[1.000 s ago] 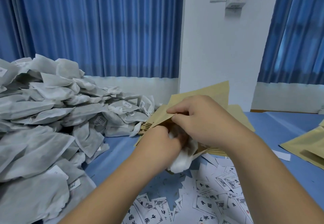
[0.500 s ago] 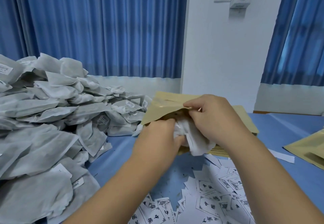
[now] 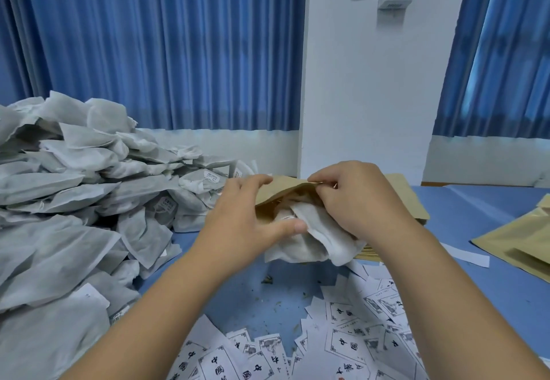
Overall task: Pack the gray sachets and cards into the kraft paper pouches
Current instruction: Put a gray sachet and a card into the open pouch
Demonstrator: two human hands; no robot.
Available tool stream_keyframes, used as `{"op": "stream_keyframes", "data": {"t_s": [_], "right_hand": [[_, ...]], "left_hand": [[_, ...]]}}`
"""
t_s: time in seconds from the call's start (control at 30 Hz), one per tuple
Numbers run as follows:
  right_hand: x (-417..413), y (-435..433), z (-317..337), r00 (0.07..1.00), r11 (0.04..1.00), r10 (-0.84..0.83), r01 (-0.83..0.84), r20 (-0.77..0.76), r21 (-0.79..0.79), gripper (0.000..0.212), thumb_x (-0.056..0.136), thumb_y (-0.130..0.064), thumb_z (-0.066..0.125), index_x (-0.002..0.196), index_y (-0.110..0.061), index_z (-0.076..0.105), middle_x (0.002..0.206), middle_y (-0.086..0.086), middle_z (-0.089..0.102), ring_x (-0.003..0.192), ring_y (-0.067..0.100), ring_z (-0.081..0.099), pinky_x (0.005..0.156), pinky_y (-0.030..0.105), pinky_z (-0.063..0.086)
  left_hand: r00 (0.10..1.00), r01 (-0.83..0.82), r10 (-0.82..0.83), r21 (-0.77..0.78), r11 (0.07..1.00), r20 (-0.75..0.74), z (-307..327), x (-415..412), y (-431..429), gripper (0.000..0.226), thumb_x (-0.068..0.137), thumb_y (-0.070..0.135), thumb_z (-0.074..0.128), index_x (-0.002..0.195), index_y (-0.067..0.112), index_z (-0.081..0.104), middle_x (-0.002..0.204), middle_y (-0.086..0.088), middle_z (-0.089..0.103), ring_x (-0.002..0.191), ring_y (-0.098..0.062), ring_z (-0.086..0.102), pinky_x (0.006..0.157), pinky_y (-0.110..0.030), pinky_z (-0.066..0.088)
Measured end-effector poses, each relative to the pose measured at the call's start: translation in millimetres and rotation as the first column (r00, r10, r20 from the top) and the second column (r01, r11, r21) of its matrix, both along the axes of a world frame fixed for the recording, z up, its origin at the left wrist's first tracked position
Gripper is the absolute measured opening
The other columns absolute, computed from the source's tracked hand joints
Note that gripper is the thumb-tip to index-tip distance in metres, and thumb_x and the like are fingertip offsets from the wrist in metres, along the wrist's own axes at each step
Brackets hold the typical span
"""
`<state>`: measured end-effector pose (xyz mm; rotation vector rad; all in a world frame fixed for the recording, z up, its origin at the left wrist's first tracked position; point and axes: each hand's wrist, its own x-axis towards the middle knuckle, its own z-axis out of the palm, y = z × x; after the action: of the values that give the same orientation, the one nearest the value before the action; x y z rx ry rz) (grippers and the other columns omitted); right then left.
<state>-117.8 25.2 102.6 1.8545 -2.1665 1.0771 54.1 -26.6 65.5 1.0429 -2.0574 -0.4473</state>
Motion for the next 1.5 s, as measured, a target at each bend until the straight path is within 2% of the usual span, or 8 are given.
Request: {"op": "stream_keyframes", "data": {"t_s": [0.2, 0.33, 0.5, 0.67, 0.9, 1.2, 1.33, 1.5], "right_hand": [[2.4, 0.6, -0.5, 1.000, 0.998, 0.023, -0.024, -0.007, -0.062, 0.027, 0.092, -0.022, 0.051, 0.102, -0.036, 0.073, 0.108, -0.012, 0.068, 0.097, 0.013, 0.060, 0.086, 0.032, 0.050], [7.9, 7.1, 3.5, 0.997, 0.997, 0.070, -0.070, -0.045, -0.013, 0.025, 0.092, -0.021, 0.053, 0.095, -0.036, 0.073, 0.094, -0.013, 0.068, 0.092, 0.014, 0.060, 0.079, 0.032, 0.051], [29.6, 34.1, 26.0, 0.972, 0.991, 0.134, -0.134, -0.195, 0.011, 0.029, 0.087, -0.042, 0.060, 0.115, -0.042, 0.062, 0.105, -0.017, 0.053, 0.099, 0.005, 0.050, 0.070, 0.022, 0.034], [61.0, 72.1, 24.7, 0.914, 0.969, 0.228, -0.179, -0.336, 0.171, 0.008, 0.079, -0.043, 0.060, 0.087, -0.044, 0.059, 0.086, -0.015, 0.049, 0.082, 0.007, 0.051, 0.062, 0.020, 0.041], [47.4, 67.4, -20.4, 0.834, 0.964, 0.115, 0.038, -0.540, 0.263, 0.049, 0.093, -0.032, 0.051, 0.137, -0.038, 0.030, 0.147, -0.008, 0.022, 0.134, 0.021, 0.029, 0.096, 0.036, 0.039], [46.4, 55.7, -22.6, 0.885, 0.991, -0.115, 0.134, -0.451, 0.009, 0.015, 0.095, -0.029, 0.044, 0.109, -0.030, 0.051, 0.102, -0.006, 0.049, 0.082, 0.023, 0.059, 0.061, 0.034, 0.048], [61.4, 40.6, -12.6, 0.828, 0.970, -0.201, 0.244, -0.523, 0.013, 0.016, 0.095, -0.027, 0.043, 0.095, -0.026, 0.059, 0.093, -0.002, 0.059, 0.072, 0.024, 0.055, 0.049, 0.029, 0.022], [63.5, 22.4, -0.3, 0.836, 0.940, -0.215, 0.318, -0.505, 0.126, 0.014, 0.088, -0.012, 0.049, 0.078, -0.020, 0.054, 0.091, 0.001, 0.066, 0.067, 0.020, 0.048, 0.059, 0.028, 0.036]], "left_hand": [[0.993, 0.108, -0.104, 0.063, 0.992, -0.060, -13.8, 7.7, -20.6, 0.039, 0.093, 0.026, 0.060, 0.130, 0.035, 0.055, 0.122, 0.009, 0.051, 0.095, 0.013, 0.048, 0.081, -0.001, 0.032], [0.975, 0.088, -0.080, 0.034, 0.996, -0.206, -21.8, 4.7, -21.9, 0.022, 0.098, 0.021, 0.053, 0.090, 0.030, 0.071, 0.072, 0.003, 0.061, 0.067, -0.006, 0.052, 0.069, -0.016, 0.043], [0.959, 0.055, -0.045, 0.028, 0.998, -0.281, -20.4, 2.6, -21.5, 0.023, 0.096, 0.031, 0.052, 0.092, 0.051, 0.064, 0.071, 0.007, 0.066, 0.073, -0.018, 0.064, 0.069, -0.046, 0.057], [0.920, 0.136, -0.110, 0.042, 0.990, -0.377, -14.4, -4.2, -10.7, 0.030, 0.097, 0.021, 0.052, 0.091, 0.047, 0.067, 0.069, 0.015, 0.066, 0.077, -0.017, 0.064, 0.075, -0.049, 0.057], [0.852, 0.231, -0.224, -0.044, 0.972, -0.474, -8.5, -11.2, 6.5, 0.046, 0.097, 0.013, 0.051, 0.085, 0.053, 0.068, 0.086, 0.028, 0.070, 0.084, 0.006, 0.063, 0.082, -0.024, 0.051], [0.746, 0.387, -0.334, -0.032, 0.921, -0.577, -4.4, -22.0, 21.5, 0.045, 0.097, 0.015, 0.048, 0.092, 0.054, 0.071, 0.098, 0.020, 0.072, 0.100, -0.008, 0.066, 0.087, -0.037, 0.053], [0.770, 0.344, -0.324, -0.069, 0.936, -0.549, -3.9, -23.8, 24.6, 0.044, 0.097, 0.011, 0.051, 0.088, 0.049, 0.071, 0.075, 0.021, 0.069, 0.073, 0.001, 0.060, 0.077, -0.025, 0.050], [0.747, 0.335, -0.324, -0.092, 0.938, -0.581, 2.7, -26.2, 34.9, 0.039, 0.098, 0.012, 0.051, 0.093, 0.046, 0.070, 0.097, 0.029, 0.070, 0.097, 0.010, 0.061, 0.086, -0.009, 0.042]]}}
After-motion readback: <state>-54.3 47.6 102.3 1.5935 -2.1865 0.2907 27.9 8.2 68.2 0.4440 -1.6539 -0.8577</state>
